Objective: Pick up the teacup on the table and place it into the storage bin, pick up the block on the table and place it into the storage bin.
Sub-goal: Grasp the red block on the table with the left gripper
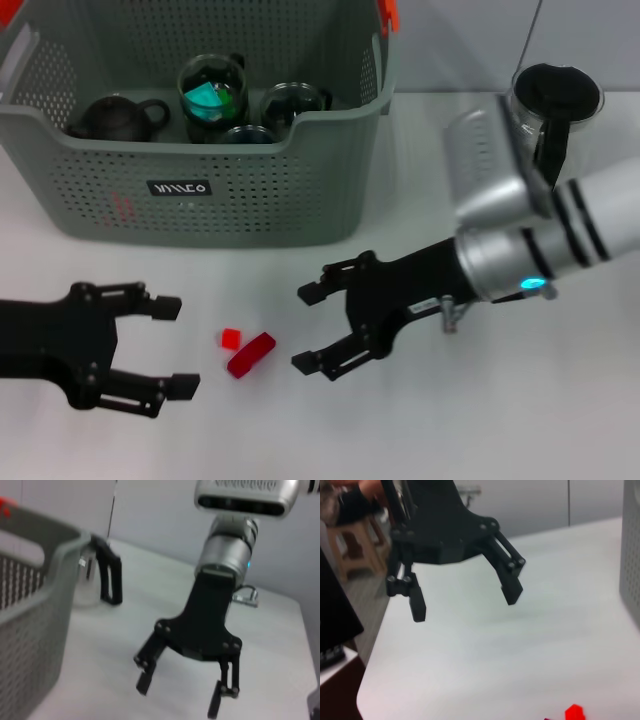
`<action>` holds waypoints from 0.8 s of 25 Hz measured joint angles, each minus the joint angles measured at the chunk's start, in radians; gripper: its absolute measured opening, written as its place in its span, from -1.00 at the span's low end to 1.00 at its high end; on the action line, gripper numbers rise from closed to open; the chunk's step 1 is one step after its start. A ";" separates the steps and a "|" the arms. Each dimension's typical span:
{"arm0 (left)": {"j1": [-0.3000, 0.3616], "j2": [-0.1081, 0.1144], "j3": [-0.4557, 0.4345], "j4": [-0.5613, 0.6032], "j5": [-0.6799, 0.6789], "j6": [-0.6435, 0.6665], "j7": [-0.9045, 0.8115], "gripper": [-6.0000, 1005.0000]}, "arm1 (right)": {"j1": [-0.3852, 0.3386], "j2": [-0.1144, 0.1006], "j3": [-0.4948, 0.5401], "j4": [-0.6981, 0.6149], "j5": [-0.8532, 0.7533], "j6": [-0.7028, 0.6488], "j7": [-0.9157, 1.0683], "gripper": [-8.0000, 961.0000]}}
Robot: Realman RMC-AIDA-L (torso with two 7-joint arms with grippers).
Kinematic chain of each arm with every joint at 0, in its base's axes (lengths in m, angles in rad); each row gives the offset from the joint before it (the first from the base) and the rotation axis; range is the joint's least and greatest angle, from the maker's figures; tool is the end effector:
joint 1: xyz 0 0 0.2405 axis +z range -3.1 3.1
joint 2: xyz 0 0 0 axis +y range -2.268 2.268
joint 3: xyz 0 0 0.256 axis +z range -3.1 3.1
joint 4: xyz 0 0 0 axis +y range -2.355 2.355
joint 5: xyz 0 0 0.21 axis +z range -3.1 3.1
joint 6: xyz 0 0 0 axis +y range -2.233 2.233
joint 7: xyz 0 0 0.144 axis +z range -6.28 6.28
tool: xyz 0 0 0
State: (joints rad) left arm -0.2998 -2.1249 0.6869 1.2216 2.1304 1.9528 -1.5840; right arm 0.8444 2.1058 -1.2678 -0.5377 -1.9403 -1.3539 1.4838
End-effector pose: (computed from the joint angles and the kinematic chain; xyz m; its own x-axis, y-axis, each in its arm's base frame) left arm -0.2683 0.2560 0.0621 0.8737 0.3624 0.3246 0.4097 -0.9078 -0.0893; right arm 0.1589 0.3524 -0.0960 0.9761 -0.1466 -0.1604 -0.1346 -0.9874 0.0834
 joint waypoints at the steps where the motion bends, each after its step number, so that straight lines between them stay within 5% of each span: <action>1: 0.000 -0.001 0.000 0.000 0.015 -0.005 0.000 0.87 | 0.017 0.001 -0.019 0.019 0.002 0.026 0.008 0.90; 8: -0.001 -0.002 0.002 -0.001 0.065 -0.021 0.001 0.87 | 0.127 0.016 -0.138 0.146 0.051 0.190 0.019 0.90; 20: -0.024 -0.002 0.011 -0.002 0.097 -0.027 0.002 0.87 | 0.132 0.019 -0.548 0.119 0.360 0.410 0.012 0.90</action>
State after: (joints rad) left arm -0.3238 -2.1274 0.6978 1.2194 2.2275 1.9256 -1.5819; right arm 0.9765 2.1248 -1.8159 -0.4187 -1.5806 -0.9440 1.4958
